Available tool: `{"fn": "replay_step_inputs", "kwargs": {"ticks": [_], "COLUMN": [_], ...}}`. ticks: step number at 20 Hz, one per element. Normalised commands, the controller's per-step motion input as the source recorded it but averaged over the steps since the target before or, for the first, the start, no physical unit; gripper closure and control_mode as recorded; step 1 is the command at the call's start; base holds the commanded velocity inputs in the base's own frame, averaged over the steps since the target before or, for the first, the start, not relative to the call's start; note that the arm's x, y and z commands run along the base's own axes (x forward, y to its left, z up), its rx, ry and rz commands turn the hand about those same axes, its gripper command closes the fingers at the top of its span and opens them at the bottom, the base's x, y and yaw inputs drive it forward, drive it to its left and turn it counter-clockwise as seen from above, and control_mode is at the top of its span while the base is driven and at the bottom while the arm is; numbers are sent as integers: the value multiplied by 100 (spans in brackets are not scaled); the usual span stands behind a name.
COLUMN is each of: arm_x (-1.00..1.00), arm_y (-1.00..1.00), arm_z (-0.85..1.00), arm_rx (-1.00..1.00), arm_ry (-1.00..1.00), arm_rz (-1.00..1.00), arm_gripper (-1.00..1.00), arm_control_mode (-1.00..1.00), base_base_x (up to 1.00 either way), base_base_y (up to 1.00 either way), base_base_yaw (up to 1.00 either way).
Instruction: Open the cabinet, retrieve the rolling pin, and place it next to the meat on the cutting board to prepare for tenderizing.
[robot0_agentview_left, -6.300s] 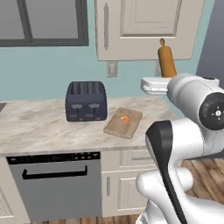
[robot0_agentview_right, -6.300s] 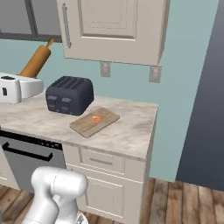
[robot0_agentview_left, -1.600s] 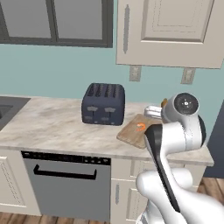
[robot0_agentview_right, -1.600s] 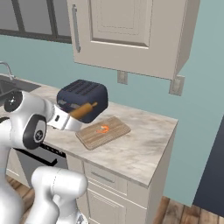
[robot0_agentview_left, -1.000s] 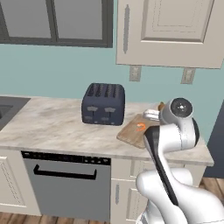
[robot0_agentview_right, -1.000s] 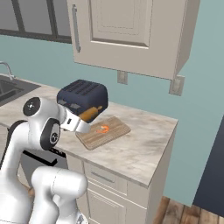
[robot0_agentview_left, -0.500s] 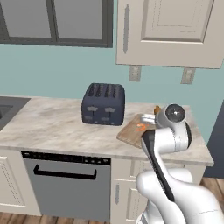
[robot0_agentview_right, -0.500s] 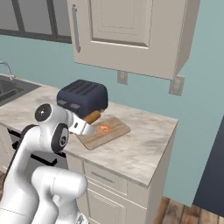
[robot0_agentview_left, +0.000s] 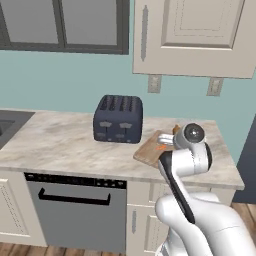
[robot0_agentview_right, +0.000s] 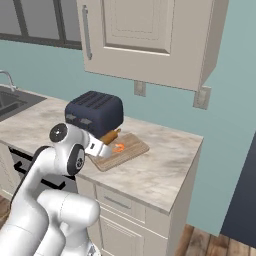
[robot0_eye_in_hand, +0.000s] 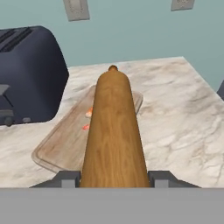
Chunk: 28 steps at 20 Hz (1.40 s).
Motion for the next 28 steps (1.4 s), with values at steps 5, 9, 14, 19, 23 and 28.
{"fn": "replay_step_inputs", "kwargs": {"ticks": [5, 9, 14, 19, 23, 28], "arm_x": [25, 23, 21, 15, 15, 19], "arm_y": [-8, -15, -17, -5, 0, 0], "arm_z": [-15, -12, -19, -27, -21, -18], "arm_rx": [0, 0, 0, 1, 3, 3], "arm_ry": [9, 11, 5, 0, 0, 0], "arm_rz": [0, 0, 0, 0, 0, 0], "arm_gripper": [100, 100, 100, 100, 100, 100], "arm_control_mode": [-100, -100, -100, -100, -100, -100], "base_base_x": [0, 0, 0, 0, 0, 0], "base_base_y": [0, 0, 0, 0, 0, 0], "base_base_yaw": [0, 0, 0, 0, 0, 0]}}
